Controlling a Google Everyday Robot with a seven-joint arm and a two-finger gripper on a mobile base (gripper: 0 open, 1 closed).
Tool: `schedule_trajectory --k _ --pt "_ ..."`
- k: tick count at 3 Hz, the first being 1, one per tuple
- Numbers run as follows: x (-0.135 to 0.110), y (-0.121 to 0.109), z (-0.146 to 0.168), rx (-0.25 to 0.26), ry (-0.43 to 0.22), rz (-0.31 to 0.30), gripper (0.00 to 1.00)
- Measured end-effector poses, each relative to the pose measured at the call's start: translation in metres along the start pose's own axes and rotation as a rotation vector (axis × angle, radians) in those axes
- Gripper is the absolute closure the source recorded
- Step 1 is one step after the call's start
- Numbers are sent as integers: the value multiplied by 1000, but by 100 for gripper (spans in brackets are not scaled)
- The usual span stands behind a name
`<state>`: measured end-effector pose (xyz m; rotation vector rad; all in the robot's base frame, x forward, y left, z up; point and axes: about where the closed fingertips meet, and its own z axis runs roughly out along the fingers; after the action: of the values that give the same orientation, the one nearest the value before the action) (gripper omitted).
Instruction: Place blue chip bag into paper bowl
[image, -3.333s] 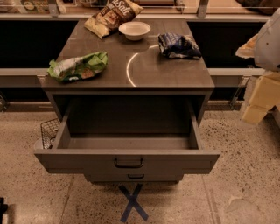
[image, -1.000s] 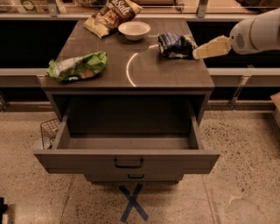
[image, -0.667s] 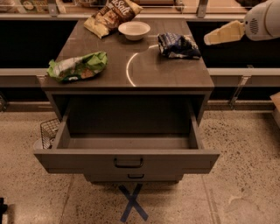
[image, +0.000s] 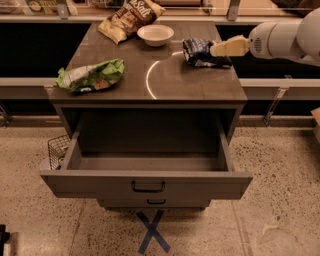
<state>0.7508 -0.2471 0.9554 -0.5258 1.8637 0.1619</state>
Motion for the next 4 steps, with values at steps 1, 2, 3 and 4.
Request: schedule_trajectory --k 1,2,3,4 --pt "2 -3 34 -28 -44 -14 0" --pt "7 -5 58 -51 -46 -27 0" --pt "18 -10 87 -55 -23 -31 0" --pt "28 0 123 -70 4 -48 2"
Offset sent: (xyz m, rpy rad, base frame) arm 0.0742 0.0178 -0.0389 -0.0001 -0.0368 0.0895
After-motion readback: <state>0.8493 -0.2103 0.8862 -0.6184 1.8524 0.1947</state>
